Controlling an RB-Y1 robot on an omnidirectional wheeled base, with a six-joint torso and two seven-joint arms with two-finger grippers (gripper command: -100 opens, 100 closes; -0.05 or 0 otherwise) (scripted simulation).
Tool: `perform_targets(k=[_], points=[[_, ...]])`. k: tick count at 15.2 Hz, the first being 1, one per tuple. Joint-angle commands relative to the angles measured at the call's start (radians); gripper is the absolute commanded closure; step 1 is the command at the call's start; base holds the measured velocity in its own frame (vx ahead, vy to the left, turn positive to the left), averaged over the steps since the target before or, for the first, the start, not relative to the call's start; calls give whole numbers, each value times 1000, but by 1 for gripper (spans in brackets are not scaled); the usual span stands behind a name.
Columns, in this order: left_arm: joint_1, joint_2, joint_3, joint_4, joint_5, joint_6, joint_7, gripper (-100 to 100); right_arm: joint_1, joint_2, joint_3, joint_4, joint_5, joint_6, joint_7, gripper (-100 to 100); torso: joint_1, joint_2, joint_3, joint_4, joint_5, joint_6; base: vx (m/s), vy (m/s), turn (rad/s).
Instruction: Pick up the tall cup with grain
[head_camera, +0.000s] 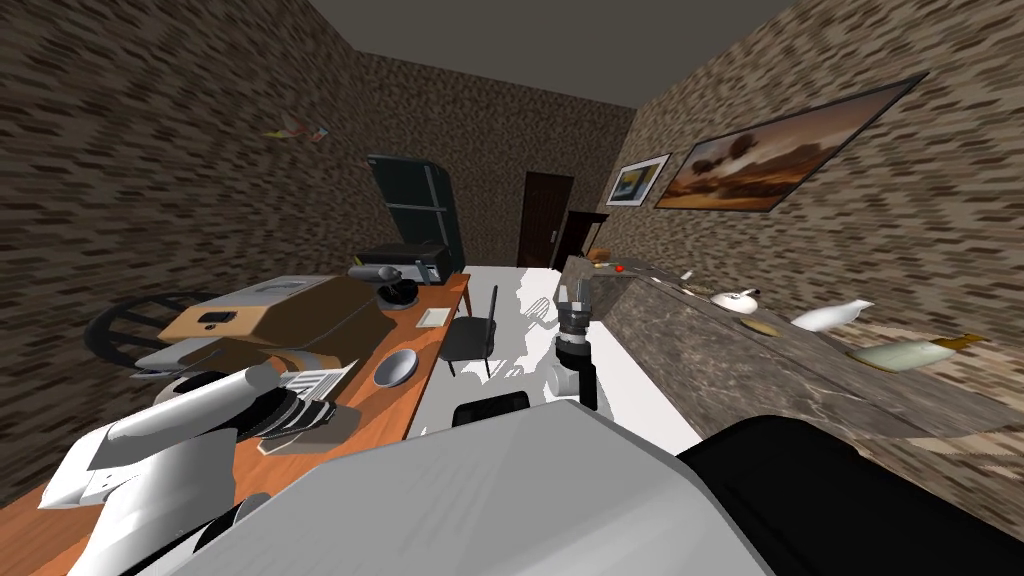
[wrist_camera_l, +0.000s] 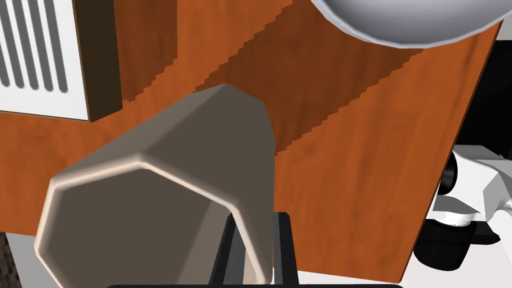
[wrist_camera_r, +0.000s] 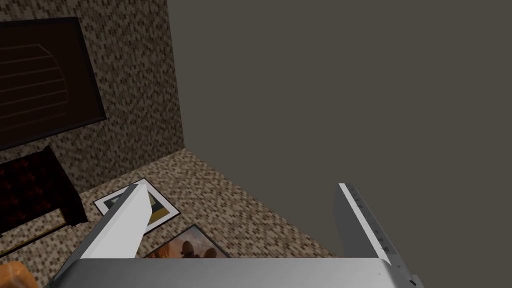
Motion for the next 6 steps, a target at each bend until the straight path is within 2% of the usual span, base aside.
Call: perform_targets(k=[1, 2, 3, 5, 6], points=[[0, 0, 0, 0, 0, 0, 0, 100, 0, 0, 0, 0, 0, 0, 0, 0, 0, 0, 0, 0, 0, 0, 0, 0, 0], [0, 0, 0, 0, 0, 1, 0, 100, 0, 0, 0, 0, 0, 0, 0, 0, 0, 0, 0, 0, 0, 0, 0, 0, 0], [-2, 8, 4, -20, 3, 31, 8, 100, 0, 0, 0, 0, 0, 0, 0, 0, 1, 0, 0, 0, 0, 0, -7, 1, -39], [-4, 14, 8, -35, 6, 54, 14, 100, 0, 0, 0, 0, 0, 0, 0, 0, 1, 0, 0, 1, -1, 0, -10, 9, -59], [-2, 9, 5, -26, 5, 37, 9, 100, 0, 0, 0, 0, 0, 0, 0, 0, 1, 0, 1, 1, -1, 0, -5, 9, -22]])
